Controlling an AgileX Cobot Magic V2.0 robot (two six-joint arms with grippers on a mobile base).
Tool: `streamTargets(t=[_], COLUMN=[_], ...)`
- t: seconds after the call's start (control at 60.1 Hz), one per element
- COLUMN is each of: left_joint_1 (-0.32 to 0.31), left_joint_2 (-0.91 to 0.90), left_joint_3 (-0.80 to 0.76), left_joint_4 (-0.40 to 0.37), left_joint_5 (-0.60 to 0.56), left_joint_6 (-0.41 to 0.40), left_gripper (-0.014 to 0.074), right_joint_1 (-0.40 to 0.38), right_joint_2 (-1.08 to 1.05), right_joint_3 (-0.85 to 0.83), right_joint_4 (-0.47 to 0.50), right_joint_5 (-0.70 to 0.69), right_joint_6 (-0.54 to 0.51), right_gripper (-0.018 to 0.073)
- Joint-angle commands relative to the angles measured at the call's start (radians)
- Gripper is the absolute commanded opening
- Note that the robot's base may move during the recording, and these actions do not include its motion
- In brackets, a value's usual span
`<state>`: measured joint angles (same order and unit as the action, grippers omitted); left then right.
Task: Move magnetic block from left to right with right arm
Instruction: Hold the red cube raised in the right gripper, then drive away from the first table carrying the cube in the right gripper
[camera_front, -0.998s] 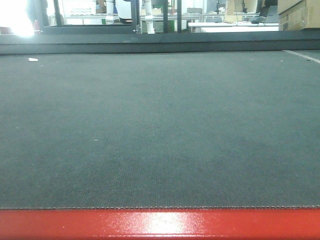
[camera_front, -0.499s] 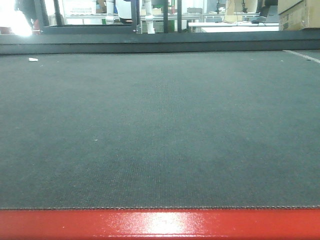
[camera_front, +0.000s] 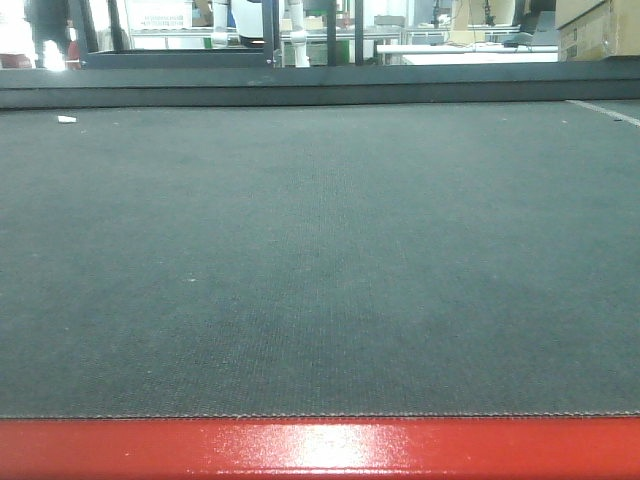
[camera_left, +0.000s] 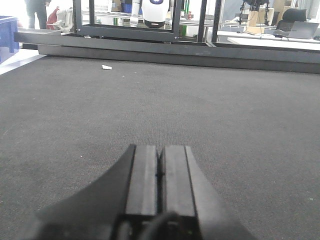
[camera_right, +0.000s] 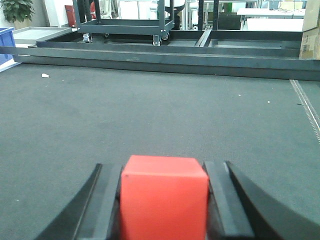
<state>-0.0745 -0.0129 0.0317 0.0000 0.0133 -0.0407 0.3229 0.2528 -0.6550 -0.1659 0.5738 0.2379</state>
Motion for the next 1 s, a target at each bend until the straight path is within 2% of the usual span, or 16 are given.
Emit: streamTargets(t=[0.0, 0.981], left_joint_1=[-0.002, -0.002], left_joint_2=[-0.013, -0.013], left_joint_3=[0.010, 0.010], left_joint_4=[0.000, 0.000], left_joint_5=[-0.088, -0.088], left_joint_6=[-0.007, -0.007], left_gripper=[-0.0116, -0.0116], right_joint_1=[-0.005, -0.005], right_joint_2=[0.012, 0.012], right_joint_3=[-0.027, -0.027], right_joint_4=[-0.012, -0.012], right_joint_5=[-0.098, -0.100], right_joint_6=[-0.010, -0.010], right_gripper=[0.0098, 0.0098])
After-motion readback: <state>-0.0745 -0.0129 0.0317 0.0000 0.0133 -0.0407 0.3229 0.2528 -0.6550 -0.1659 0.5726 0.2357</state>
